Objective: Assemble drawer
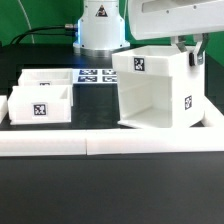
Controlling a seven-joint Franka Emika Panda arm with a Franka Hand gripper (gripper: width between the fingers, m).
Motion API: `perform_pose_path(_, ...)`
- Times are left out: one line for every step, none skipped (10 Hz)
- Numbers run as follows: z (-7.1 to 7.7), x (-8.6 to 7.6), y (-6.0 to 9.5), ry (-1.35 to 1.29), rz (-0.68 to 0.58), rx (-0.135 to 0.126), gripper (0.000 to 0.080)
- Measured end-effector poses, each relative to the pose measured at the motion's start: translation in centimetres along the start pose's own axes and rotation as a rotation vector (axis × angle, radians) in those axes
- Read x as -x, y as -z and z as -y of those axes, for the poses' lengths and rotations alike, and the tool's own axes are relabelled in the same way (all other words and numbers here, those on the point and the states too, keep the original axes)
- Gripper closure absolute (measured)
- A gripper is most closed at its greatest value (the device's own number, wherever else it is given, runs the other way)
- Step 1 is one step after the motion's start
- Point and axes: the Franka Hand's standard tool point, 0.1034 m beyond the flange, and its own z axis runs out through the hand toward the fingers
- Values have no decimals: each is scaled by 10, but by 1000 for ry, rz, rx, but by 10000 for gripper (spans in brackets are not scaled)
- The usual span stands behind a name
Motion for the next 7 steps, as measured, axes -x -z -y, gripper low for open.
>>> perform_pose_path(0,0,0,-60,3,-3,761)
perform_pose_path(-1,0,0,-147,4,-2,761)
perform_pose_path(-6,3,0,-290,2,8,761)
perform_pose_path(-7,6,-1,-439,11,12,761)
perform_pose_path(-7,8,-2,-578,23,11,761)
perform_pose_path(-6,10,-3,-669,30,9,761)
perform_pose_path(-5,10,-3,-701,31,6,761)
